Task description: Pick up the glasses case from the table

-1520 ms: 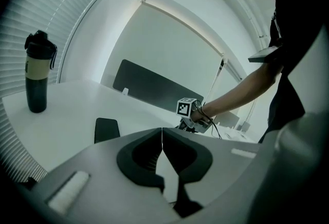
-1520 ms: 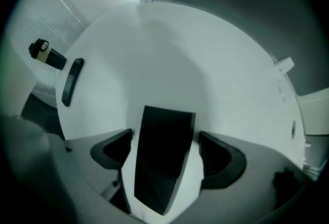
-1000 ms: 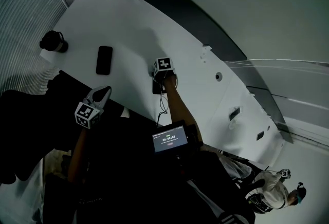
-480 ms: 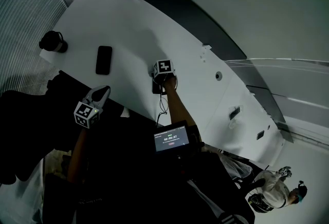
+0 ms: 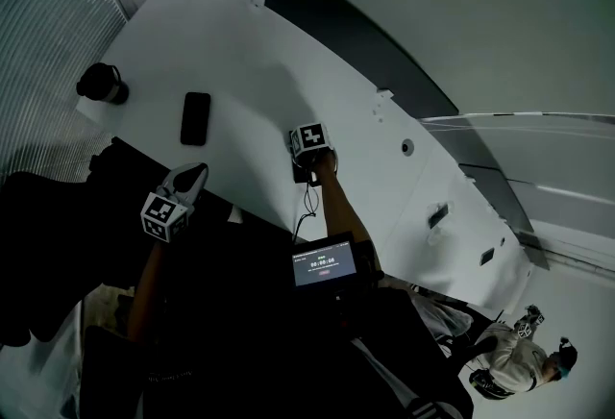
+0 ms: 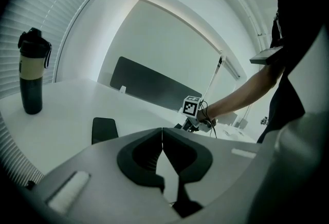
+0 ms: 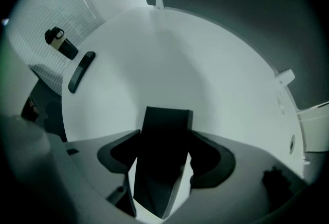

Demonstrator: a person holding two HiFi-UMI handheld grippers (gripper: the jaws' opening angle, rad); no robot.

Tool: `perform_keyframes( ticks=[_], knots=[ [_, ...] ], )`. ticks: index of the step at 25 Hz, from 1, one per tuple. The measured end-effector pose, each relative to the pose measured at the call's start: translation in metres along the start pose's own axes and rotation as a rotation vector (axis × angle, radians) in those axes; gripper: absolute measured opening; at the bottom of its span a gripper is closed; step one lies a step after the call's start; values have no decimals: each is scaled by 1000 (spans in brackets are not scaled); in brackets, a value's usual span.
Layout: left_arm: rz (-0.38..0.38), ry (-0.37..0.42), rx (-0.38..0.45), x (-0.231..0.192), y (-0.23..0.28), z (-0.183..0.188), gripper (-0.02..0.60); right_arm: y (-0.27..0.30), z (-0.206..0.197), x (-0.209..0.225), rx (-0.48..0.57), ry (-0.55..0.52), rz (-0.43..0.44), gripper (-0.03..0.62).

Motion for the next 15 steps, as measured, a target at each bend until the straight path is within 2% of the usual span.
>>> perform_keyframes(
  ticks=[4,12,15],
  knots=[
    [-8,8,-4,0,3,2,8,-3,-1,1,36,58,31,306],
    [-36,14,-27,1,12,4,8,-19,-13,4,185,401,269,300],
    [-46,22,-37,1,16,4,8,-39,-9,2,299,459,337,299]
  ],
)
Point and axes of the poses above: the fingertips, and each gripper's own axes: y forward along the fingers, x to its right, z out of its top, the point moved 3 cm from there along -y, backward along the fingers, and after that the axes turned 2 degrees about x, right-handed, at the moved point
